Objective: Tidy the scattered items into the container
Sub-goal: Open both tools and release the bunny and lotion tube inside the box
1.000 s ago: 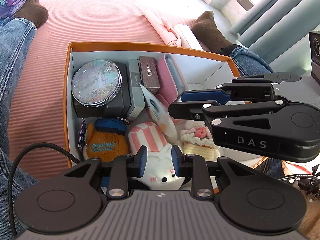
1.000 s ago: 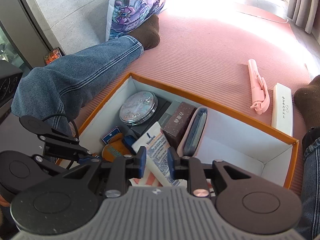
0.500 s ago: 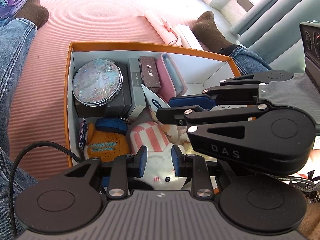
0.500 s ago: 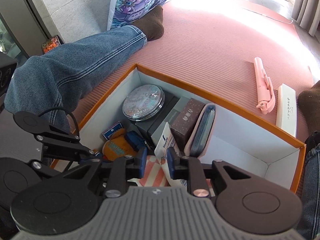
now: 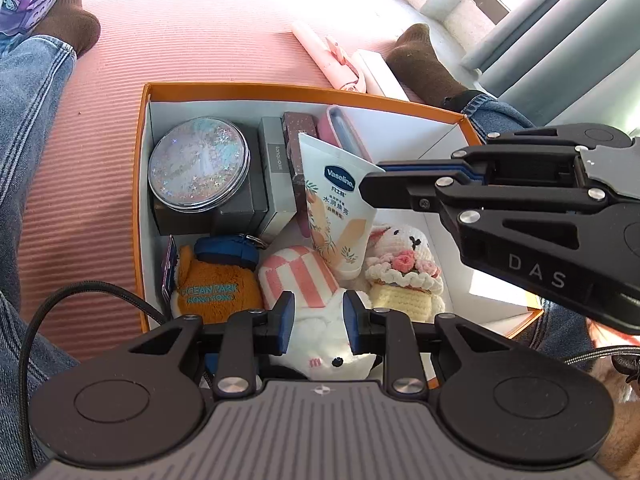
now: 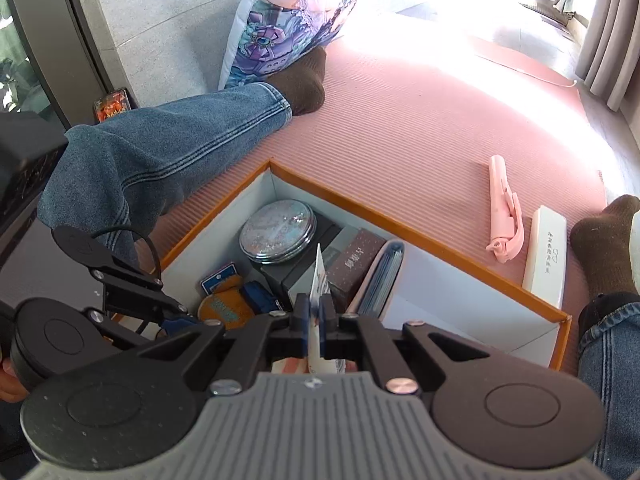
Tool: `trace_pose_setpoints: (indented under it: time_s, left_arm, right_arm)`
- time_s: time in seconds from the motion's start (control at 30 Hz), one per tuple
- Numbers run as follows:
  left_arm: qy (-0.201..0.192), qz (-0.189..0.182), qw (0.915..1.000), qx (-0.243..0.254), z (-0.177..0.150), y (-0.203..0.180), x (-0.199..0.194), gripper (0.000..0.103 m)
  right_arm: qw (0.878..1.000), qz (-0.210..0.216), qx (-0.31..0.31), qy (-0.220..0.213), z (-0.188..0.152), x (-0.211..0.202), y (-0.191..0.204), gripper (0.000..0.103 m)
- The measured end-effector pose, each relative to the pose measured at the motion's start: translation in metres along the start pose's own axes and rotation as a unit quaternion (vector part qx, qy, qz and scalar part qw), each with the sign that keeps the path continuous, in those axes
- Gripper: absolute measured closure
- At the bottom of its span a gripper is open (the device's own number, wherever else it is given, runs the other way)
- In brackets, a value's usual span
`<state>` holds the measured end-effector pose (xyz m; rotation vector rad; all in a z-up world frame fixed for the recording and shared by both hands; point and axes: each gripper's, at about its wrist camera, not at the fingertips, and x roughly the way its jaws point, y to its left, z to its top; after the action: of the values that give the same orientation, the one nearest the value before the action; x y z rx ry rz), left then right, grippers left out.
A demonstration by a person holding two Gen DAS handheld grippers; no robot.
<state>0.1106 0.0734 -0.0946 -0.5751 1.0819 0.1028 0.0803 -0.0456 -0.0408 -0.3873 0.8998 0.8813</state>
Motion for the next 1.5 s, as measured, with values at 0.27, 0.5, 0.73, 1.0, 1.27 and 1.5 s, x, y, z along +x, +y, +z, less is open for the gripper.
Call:
trace_pose_setpoints:
  time_s: [0.27,0.5,0.73,1.0,1.27,1.5]
  left_arm:
    - [-0.003,0.000,1.0000,-0.003,-0.001,0.002,-0.003,0.074]
    - [0.002,0.000,1.0000,0.002,0.000,0.000,0.003,0.074]
    - [0.001,0.002,1.0000,0.001,0.000,0.000,0.002,0.074]
    - [0.000,0.004,1.0000,-0.002,0.000,0.003,0.002,0.074]
    - [0.000,0.007,1.0000,-0.003,0.001,0.004,0.002,0.074]
    - [0.002,0.010,0.9999,-0.002,0.002,0.004,0.003,0.074]
  right_arm:
    - [0.999,-0.011,0.020,0.032,-0.009,0.012,-0.002,0.098]
    - [0.996,-0.003,0.059,0.072,-0.025,0.015,-0.012,0.097]
    - [0.996,-0.011,0.039,0.074,-0.015,0.025,-0.005,0.095]
    - [0.998,-0.020,0.027,0.053,-0.006,0.023,-0.004,0.102]
    - [0.999,-0.019,0.033,0.024,-0.002,0.024,-0.004,0.102]
    - [0.998,-0.016,0.045,0.030,-0.008,0.030,-0.006,0.102]
